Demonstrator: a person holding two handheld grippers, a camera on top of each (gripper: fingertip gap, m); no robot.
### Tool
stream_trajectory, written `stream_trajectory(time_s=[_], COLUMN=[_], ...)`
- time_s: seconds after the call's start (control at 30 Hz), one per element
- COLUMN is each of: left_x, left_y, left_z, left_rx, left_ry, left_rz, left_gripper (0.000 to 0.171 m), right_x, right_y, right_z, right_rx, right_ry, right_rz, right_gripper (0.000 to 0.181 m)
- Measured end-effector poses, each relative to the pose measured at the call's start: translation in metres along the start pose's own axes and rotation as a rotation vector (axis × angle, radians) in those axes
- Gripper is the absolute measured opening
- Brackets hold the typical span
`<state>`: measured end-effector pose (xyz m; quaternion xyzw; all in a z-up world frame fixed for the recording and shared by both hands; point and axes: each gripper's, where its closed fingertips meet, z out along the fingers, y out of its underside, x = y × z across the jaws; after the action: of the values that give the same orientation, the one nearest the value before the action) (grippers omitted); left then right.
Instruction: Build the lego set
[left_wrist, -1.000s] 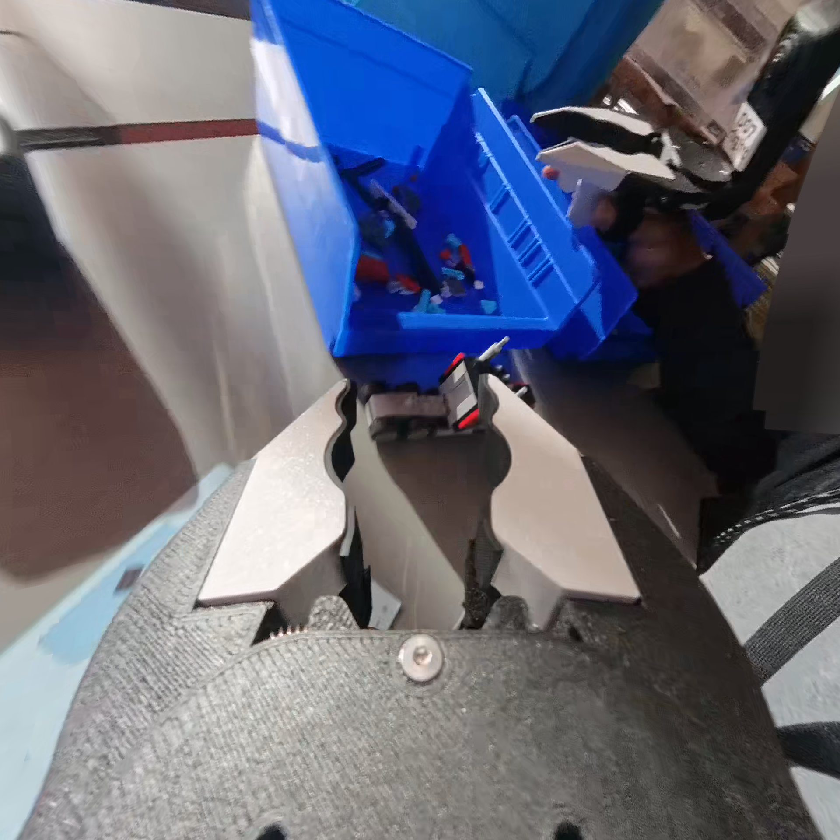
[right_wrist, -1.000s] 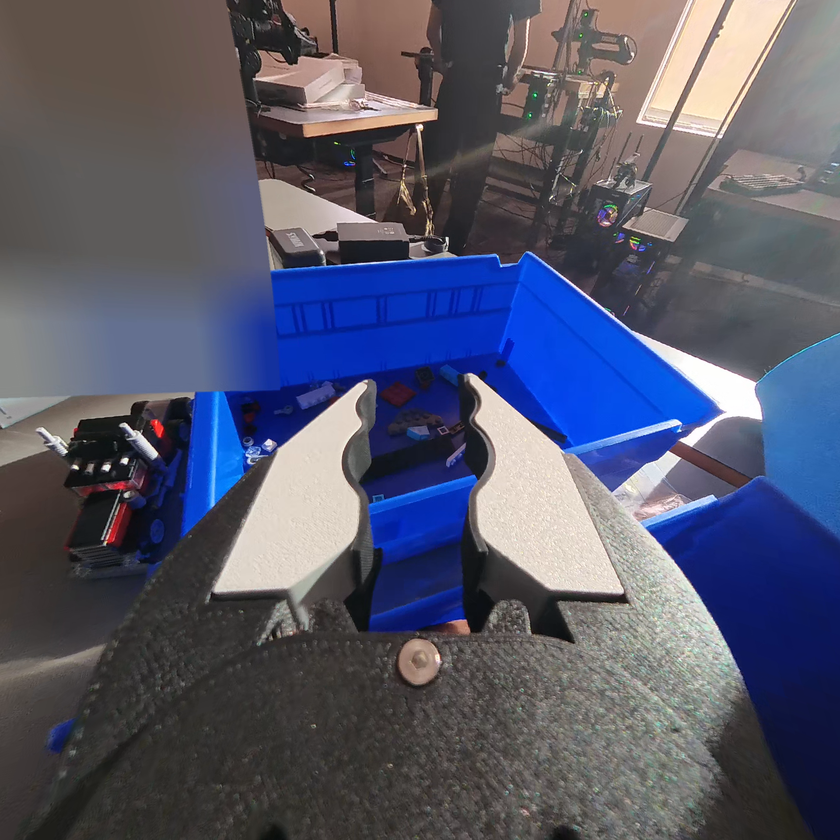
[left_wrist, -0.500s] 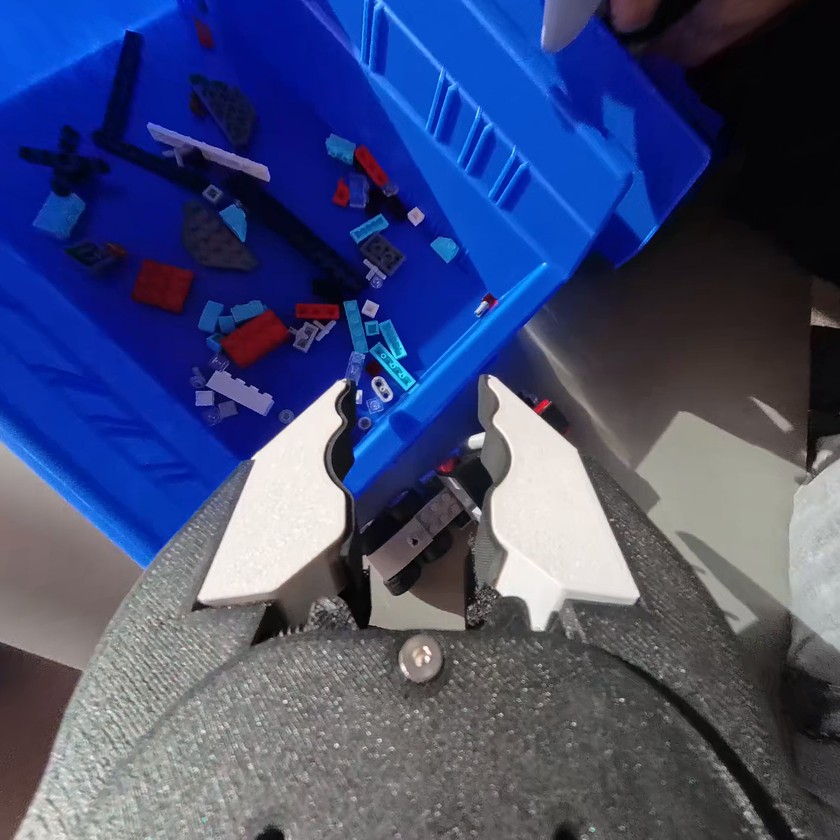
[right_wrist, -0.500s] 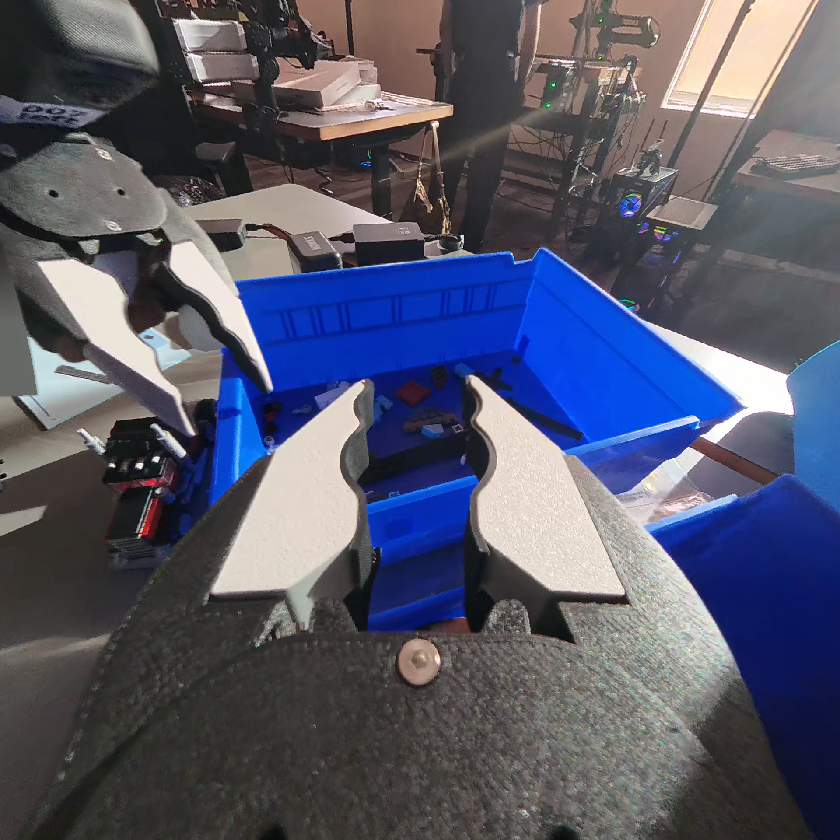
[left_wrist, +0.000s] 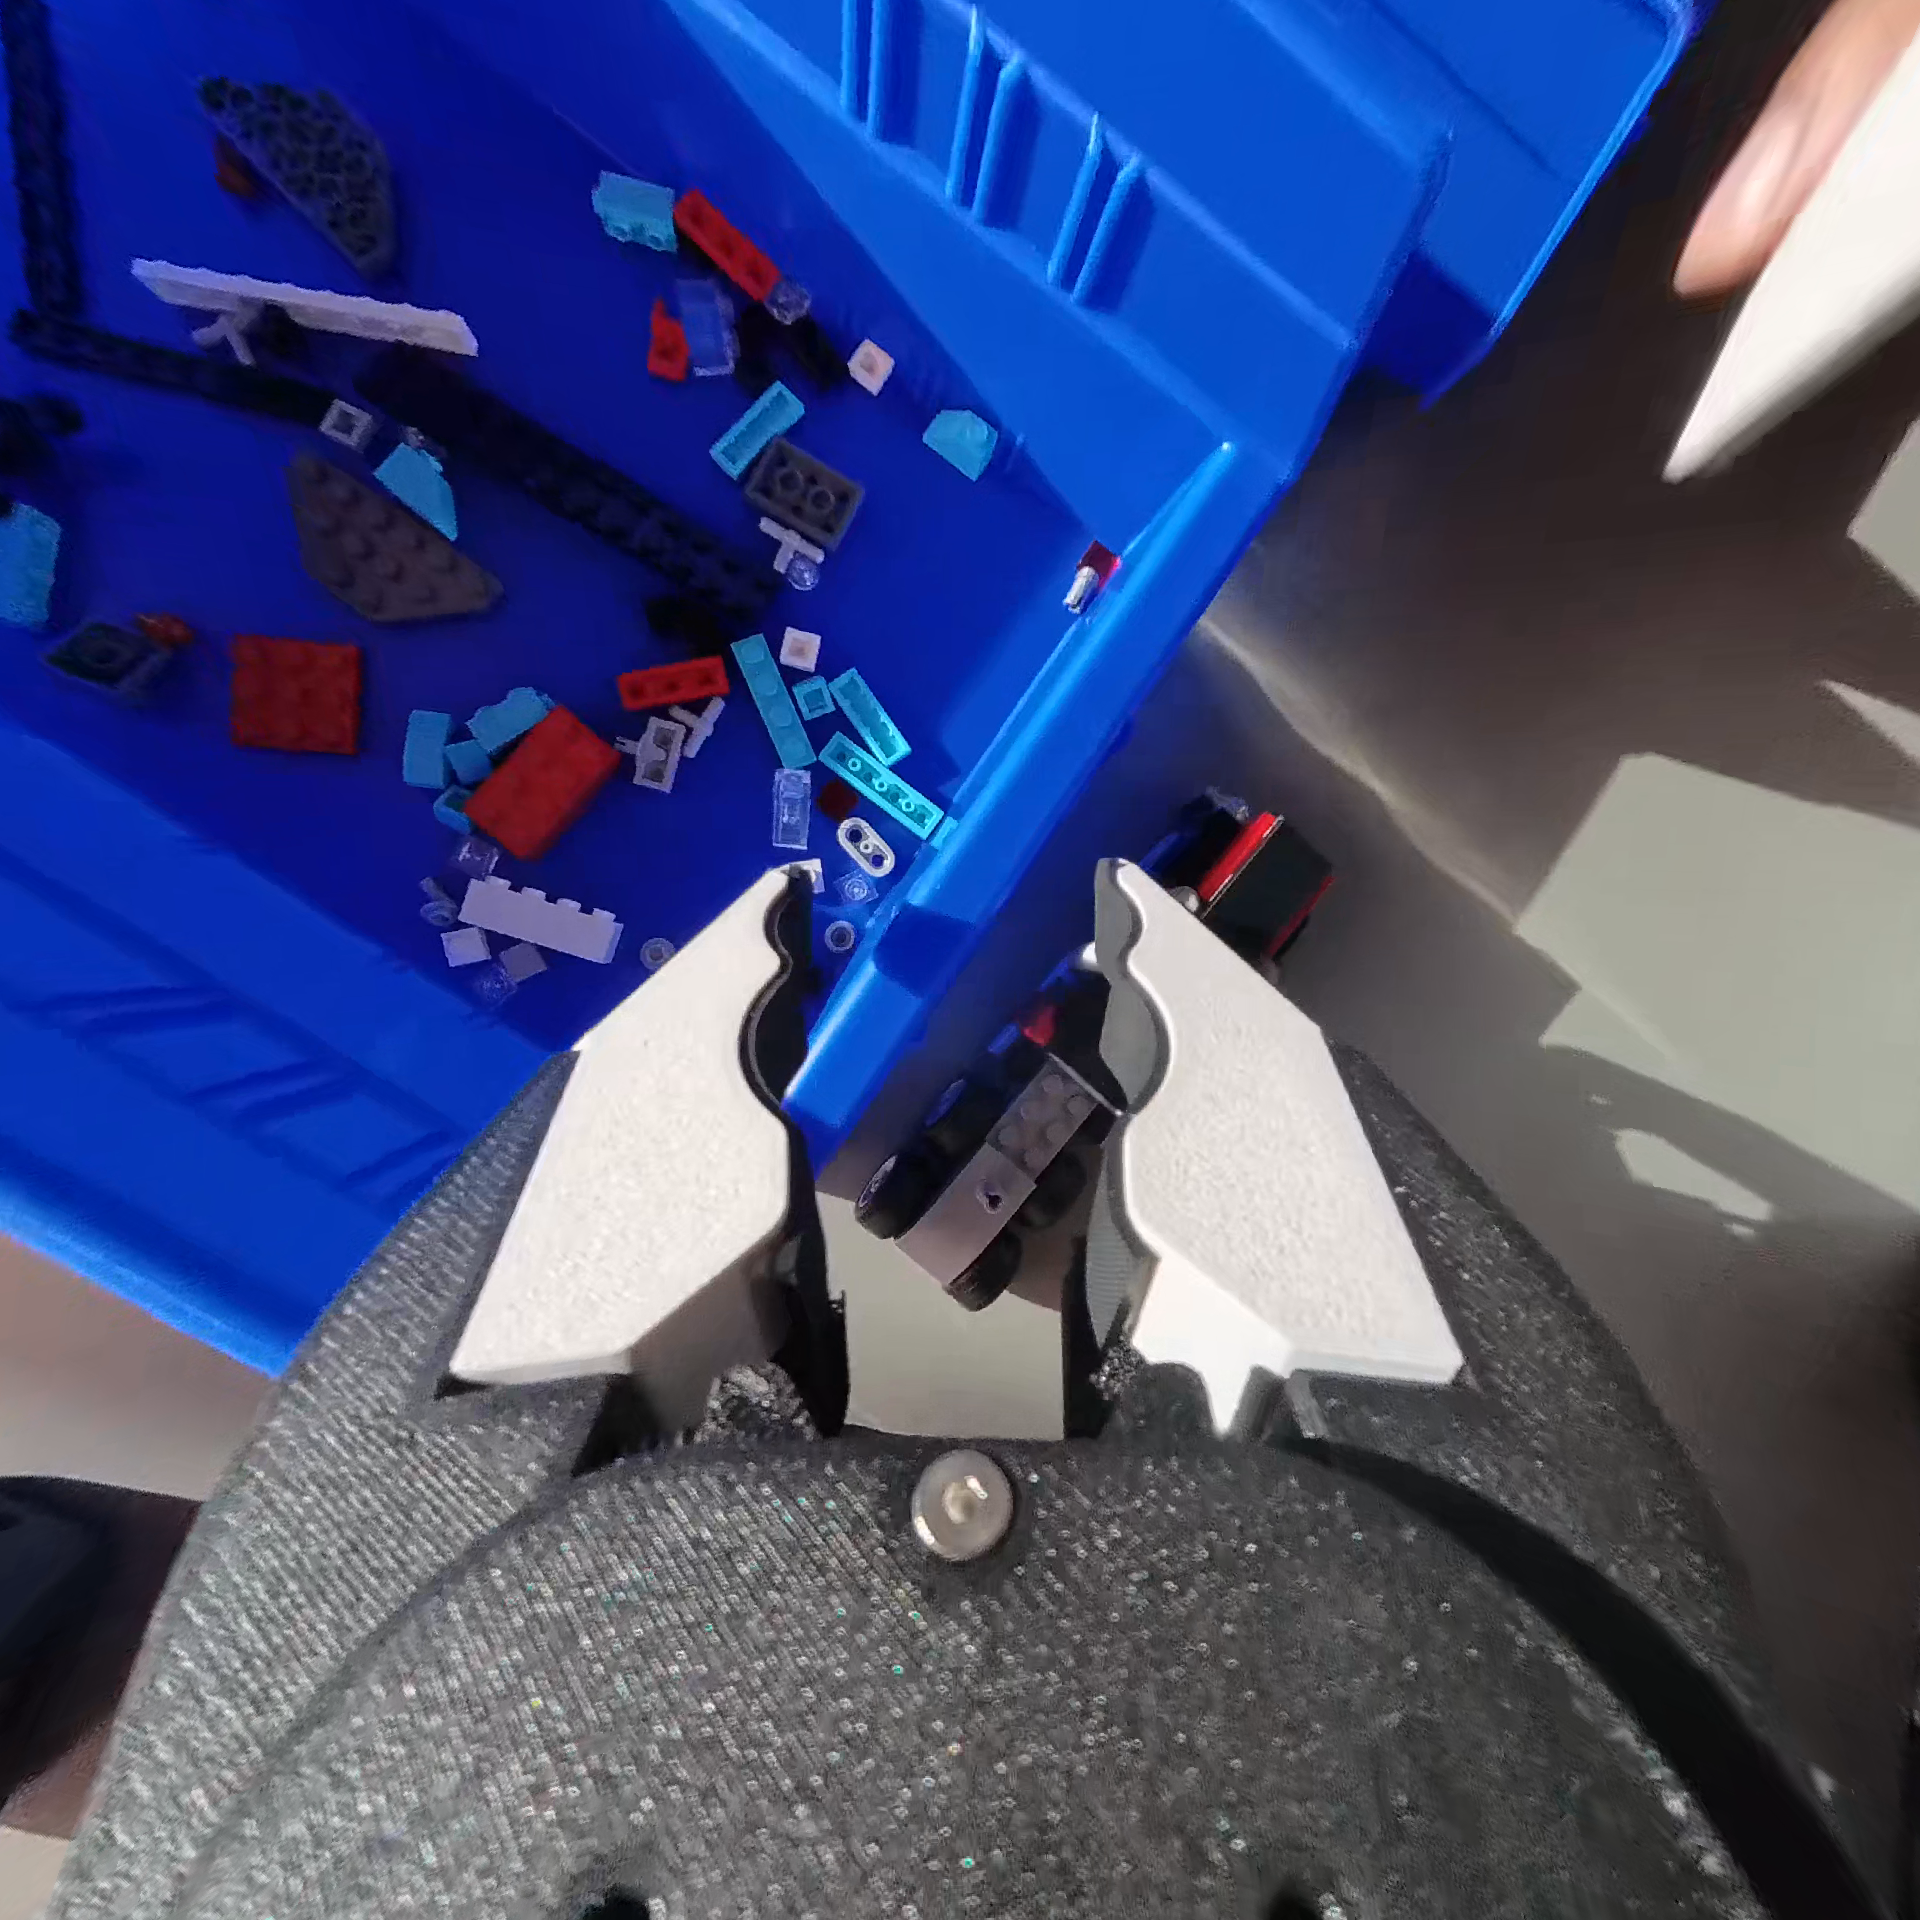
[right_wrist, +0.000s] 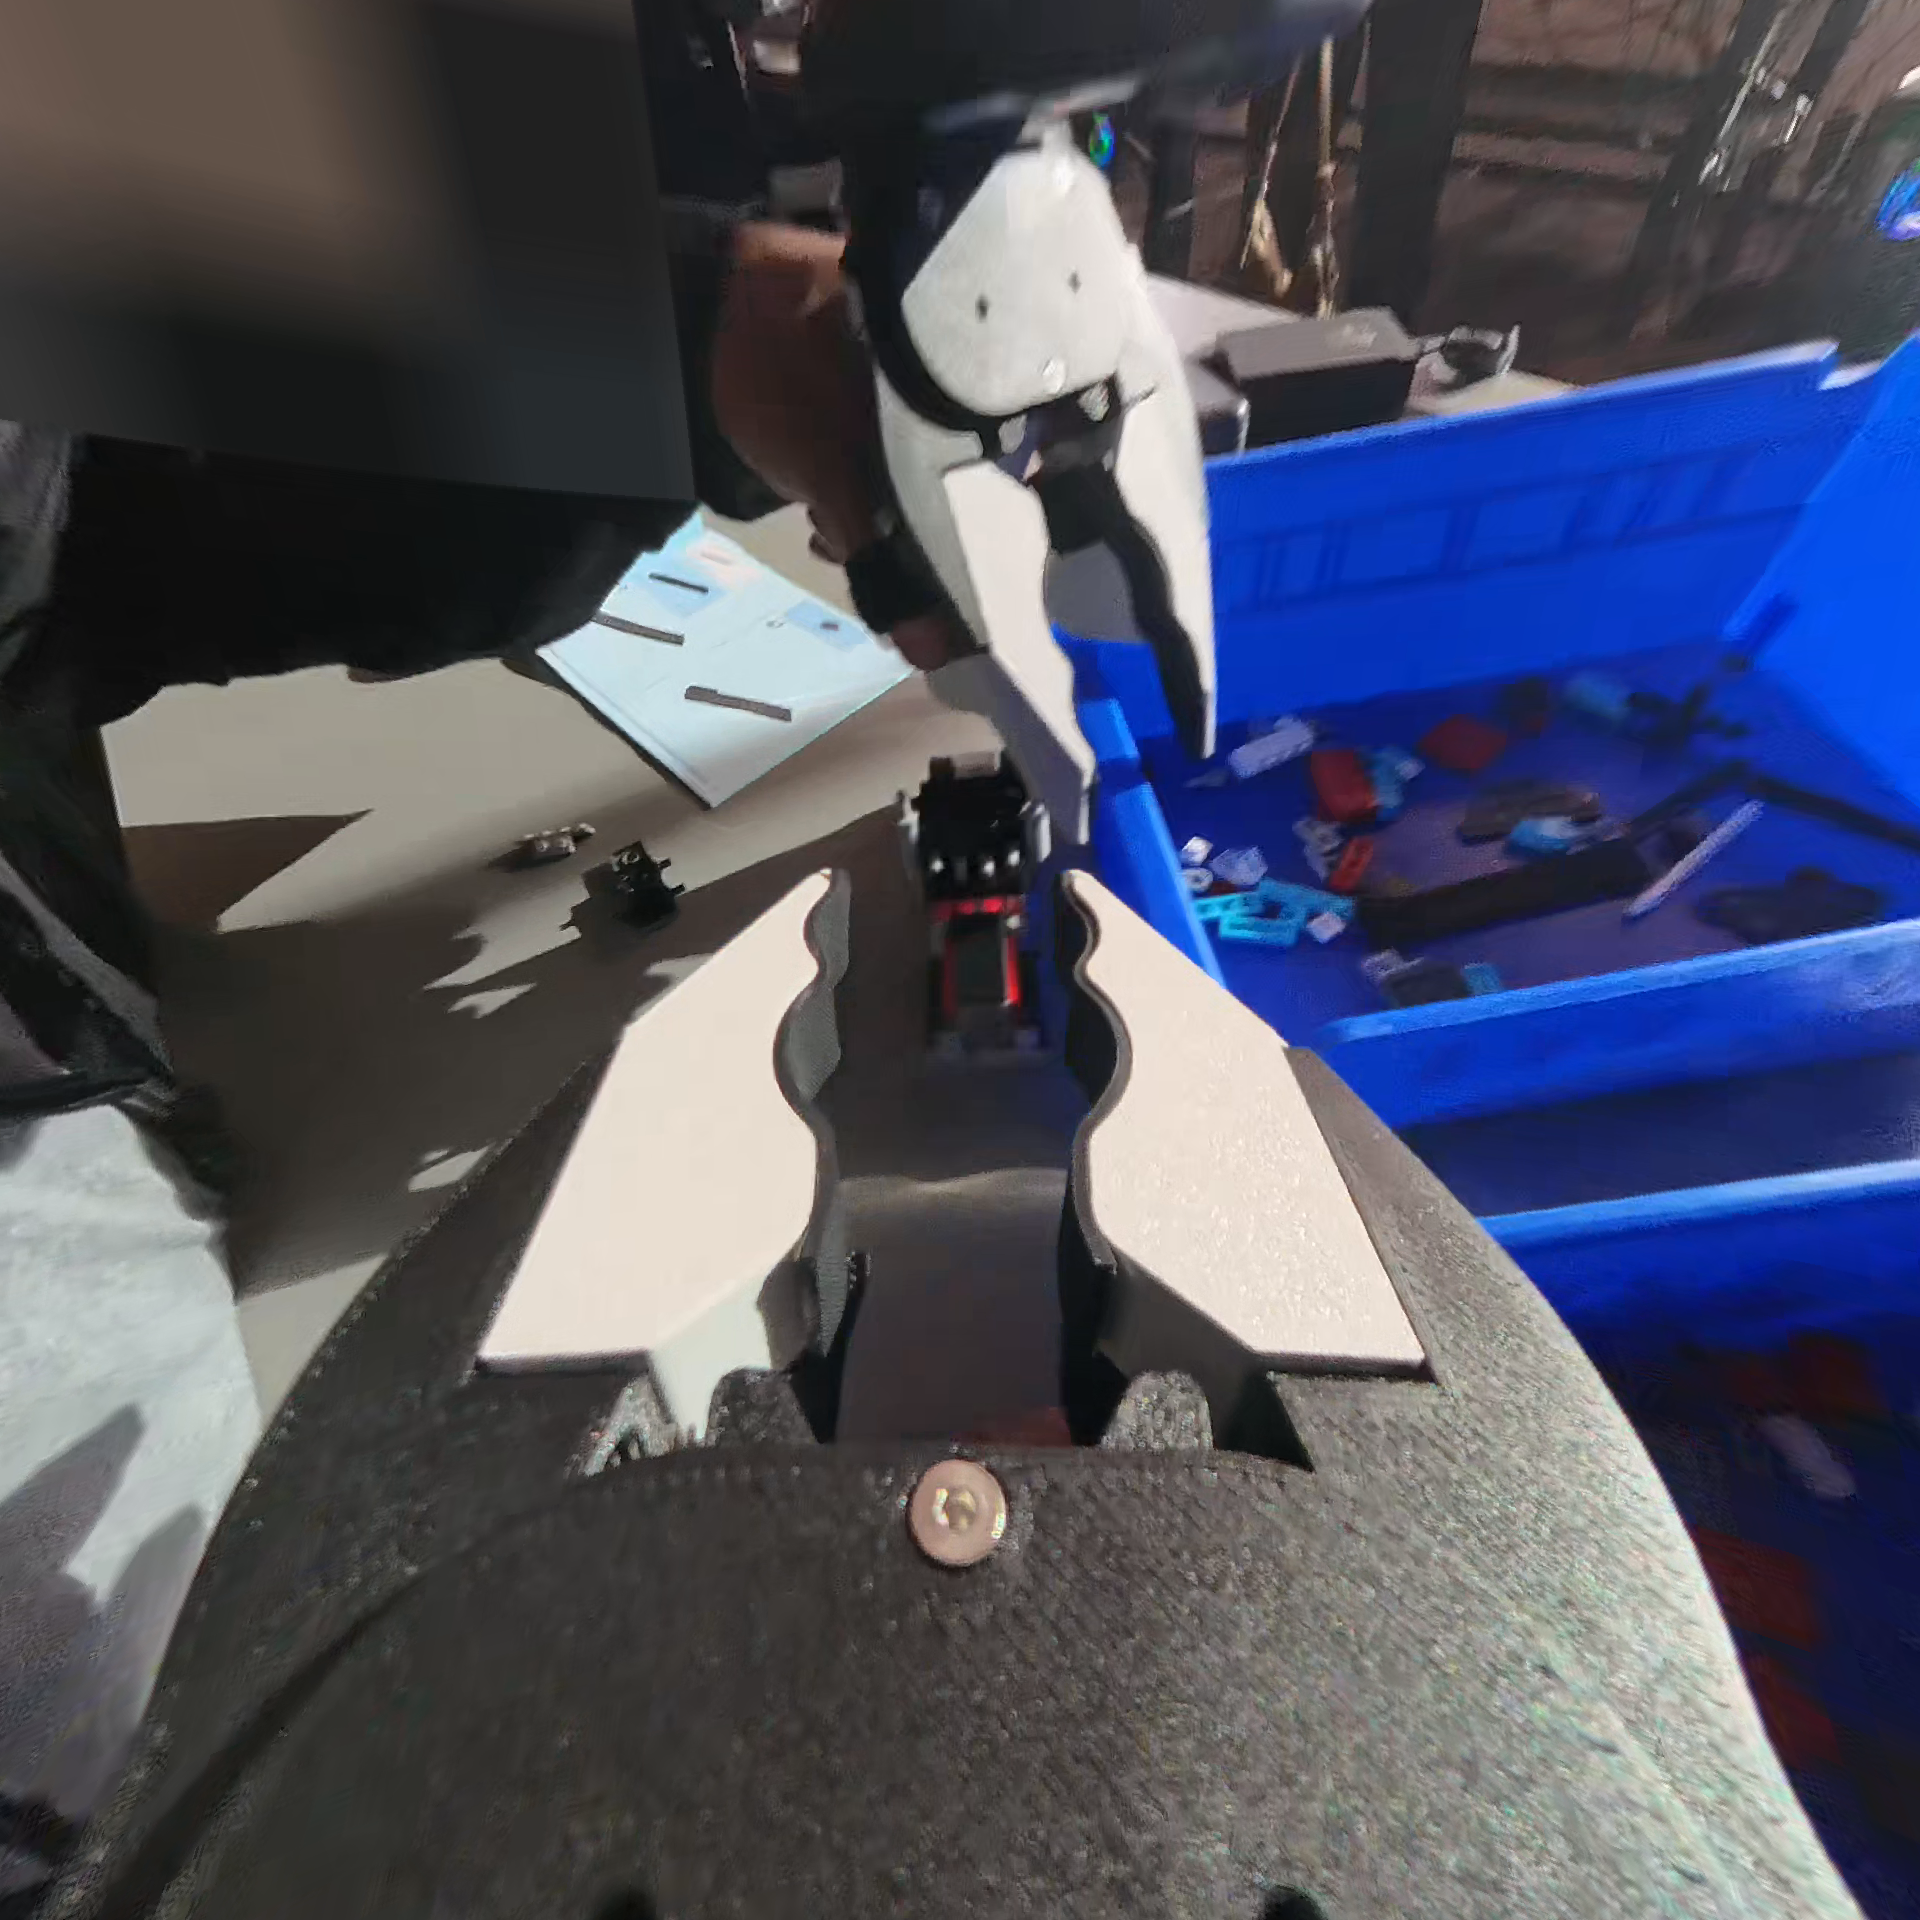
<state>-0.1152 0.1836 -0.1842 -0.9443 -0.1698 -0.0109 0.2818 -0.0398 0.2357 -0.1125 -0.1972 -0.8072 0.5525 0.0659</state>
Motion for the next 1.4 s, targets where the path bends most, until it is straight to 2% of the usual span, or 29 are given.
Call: stream_trajectory(time_s=[0.17, 0.33, 0.43, 0.5, 0.8, 1.03, 1.4], left_x=[0.0, 0.005, 0.005, 0.005, 0.004, 0.023, 0.049], left_y=[0.006, 0.009, 0.008, 0.007, 0.008, 0.009, 0.022], left_z=[0.01, 0.013, 0.012, 0.013, 0.018, 0.019, 0.013], left_rx=[-0.08, -0.108, -0.107, -0.109, -0.137, -0.132, -0.152], left_ry=[0.002, 0.03, 0.029, 0.031, 0.047, 0.147, 0.182], left_rz=[0.035, 0.026, 0.026, 0.027, 0.036, -0.001, 0.002], left_gripper=[0.055, 0.046, 0.038, 0.037, 0.034, 0.029, 0.029], right_x=[-0.001, 0.006, 0.009, 0.008, -0.017, -0.026, -0.05], right_y=[0.05, 0.06, 0.058, 0.062, 0.066, 0.06, 0.061], right_z=[0.045, 0.073, 0.081, 0.085, 0.076, 0.065, 0.043], right_rx=[-0.107, -0.114, -0.129, -0.163, -0.179, -0.124, -0.073], right_ry=[0.118, 0.147, 0.14, 0.121, -0.11, -0.206, -0.325], right_rz=[0.096, 0.127, 0.115, 0.109, 0.145, 0.15, 0.125], right_gripper=[0.051, 0.05, 0.034, 0.031, 0.025, 0.019, 0.024])
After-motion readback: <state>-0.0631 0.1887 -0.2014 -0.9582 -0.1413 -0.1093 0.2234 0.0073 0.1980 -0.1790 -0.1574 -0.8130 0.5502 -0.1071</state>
